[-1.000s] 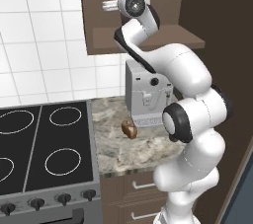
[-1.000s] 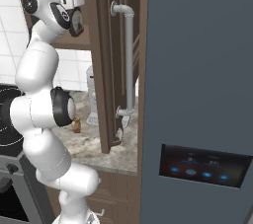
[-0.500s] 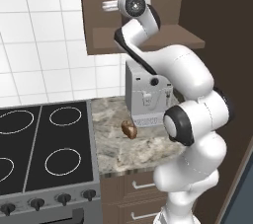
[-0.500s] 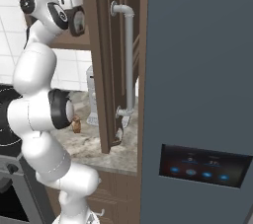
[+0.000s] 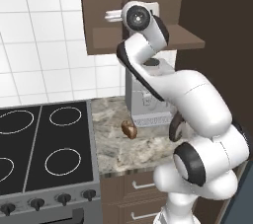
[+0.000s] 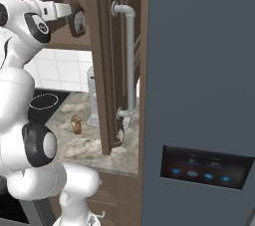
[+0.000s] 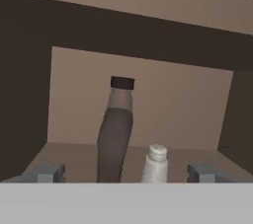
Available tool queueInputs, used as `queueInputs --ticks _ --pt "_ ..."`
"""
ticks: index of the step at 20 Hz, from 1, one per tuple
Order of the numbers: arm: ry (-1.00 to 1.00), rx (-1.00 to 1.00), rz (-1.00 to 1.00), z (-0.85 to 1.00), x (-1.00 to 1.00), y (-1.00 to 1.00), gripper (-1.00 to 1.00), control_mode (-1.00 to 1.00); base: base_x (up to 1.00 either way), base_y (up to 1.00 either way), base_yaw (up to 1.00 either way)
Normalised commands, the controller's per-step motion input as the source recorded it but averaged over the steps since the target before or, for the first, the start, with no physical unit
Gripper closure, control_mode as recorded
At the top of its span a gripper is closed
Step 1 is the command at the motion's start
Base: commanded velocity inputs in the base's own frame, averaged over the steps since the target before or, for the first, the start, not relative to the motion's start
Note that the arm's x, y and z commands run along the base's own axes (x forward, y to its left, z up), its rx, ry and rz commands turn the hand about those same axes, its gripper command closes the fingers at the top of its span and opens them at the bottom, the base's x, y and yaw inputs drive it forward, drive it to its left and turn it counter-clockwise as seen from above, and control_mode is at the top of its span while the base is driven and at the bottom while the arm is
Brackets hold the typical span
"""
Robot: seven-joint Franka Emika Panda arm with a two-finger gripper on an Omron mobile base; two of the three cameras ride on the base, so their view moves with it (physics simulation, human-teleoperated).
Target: There are various items on the counter. Only move the condiments/shakers into the cabinet.
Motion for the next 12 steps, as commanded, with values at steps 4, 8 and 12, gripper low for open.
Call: queueInputs --ticks 4,8,12 --pt "0.0 0.0 -0.18 -0.53 -1.0 0.0 -1.0 -1.0 0.0 0.0 0.0" --pt "0.0 0.0 -0.22 -0.67 -1.0 0.0 -1.0 -1.0 0.0 0.0 0.0" --pt "0.0 0.0 -0.3 -0.85 -1.0 0.0 -1.0 -1.0 0.0 0.0 0.0"
